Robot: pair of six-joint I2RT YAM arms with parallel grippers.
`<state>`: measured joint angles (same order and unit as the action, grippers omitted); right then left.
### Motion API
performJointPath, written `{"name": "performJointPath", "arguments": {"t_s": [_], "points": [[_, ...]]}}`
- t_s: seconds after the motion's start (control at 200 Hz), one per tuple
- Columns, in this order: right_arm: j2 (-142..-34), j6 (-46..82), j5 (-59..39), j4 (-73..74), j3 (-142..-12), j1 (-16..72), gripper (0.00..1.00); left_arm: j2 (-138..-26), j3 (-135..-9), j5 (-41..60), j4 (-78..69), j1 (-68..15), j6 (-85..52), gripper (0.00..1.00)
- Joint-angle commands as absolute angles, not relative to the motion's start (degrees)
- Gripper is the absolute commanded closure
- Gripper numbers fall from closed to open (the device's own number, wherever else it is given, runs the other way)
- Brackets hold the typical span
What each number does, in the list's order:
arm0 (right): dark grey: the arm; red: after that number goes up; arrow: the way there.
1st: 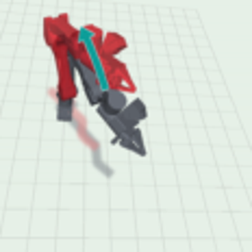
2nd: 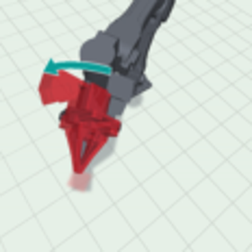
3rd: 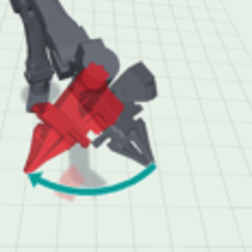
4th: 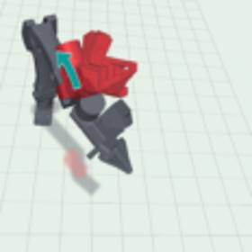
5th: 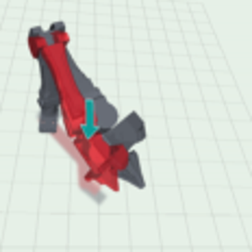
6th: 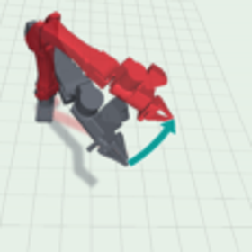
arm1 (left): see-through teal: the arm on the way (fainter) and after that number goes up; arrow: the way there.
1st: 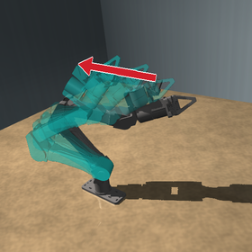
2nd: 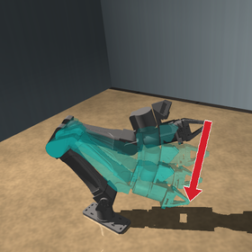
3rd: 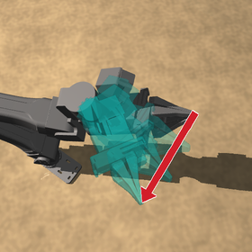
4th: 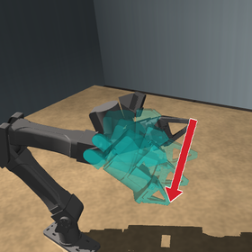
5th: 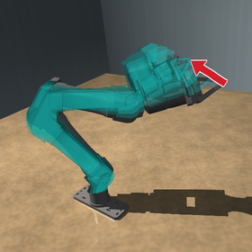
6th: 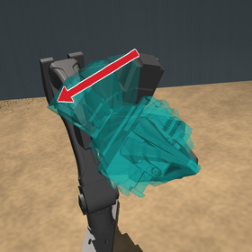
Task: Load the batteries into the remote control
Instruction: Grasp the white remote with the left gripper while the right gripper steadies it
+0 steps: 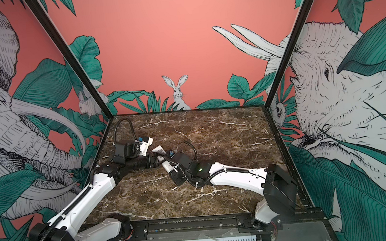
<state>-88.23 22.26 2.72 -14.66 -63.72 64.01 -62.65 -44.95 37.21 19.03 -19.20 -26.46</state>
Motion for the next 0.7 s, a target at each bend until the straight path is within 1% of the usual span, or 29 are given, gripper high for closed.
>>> {"name": "performJointPath", "arguments": {"t_s": [0.0,0.22,0.3,0.435,0.505,0.555,0.61,0.695], "points": [[-86.23,22.25,4.47,-11.54,-65.48,64.51,0.55,-60.83,-44.65,39.81,17.17,-19.43,-27.64,0.49],[-85.73,21.4,3.94,-9.75,-64.71,64.69,0.54,-60.11,-43.62,40.21,14.5,-19.42,-29.54,0.69],[-85.52,20.95,3.54,-8.7,-64.11,64.69,0.54,-59.93,-43.18,39.82,13.23,-19.42,-30.26,0.74],[-84.52,20.15,2.35,-4.62,-61.48,64.69,0.54,-60.85,-42.63,39.55,10.85,-19.43,-31.32,0.75],[-84.45,20.12,2.71,-3.87,-60.77,64.69,0.54,-61.59,-42.72,39.64,10.25,-19.42,-31.46,0.81],[-84.57,20.14,3.15,-4.02,-60.73,64.69,0.53,-61.72,-42.56,39.42,9.7,-19.38,-31.47,0.83],[-84.66,20.65,4.1,-4.3,-60.6,64.69,0.48,-61.74,-42.46,38.76,9.67,-19.44,-31.31,0.88],[-84.33,22.61,4.96,-4.65,-60.15,63.93,0.32,-61.09,-42.05,35.94,9.51,-19.42,-31.0,0.99]]}}
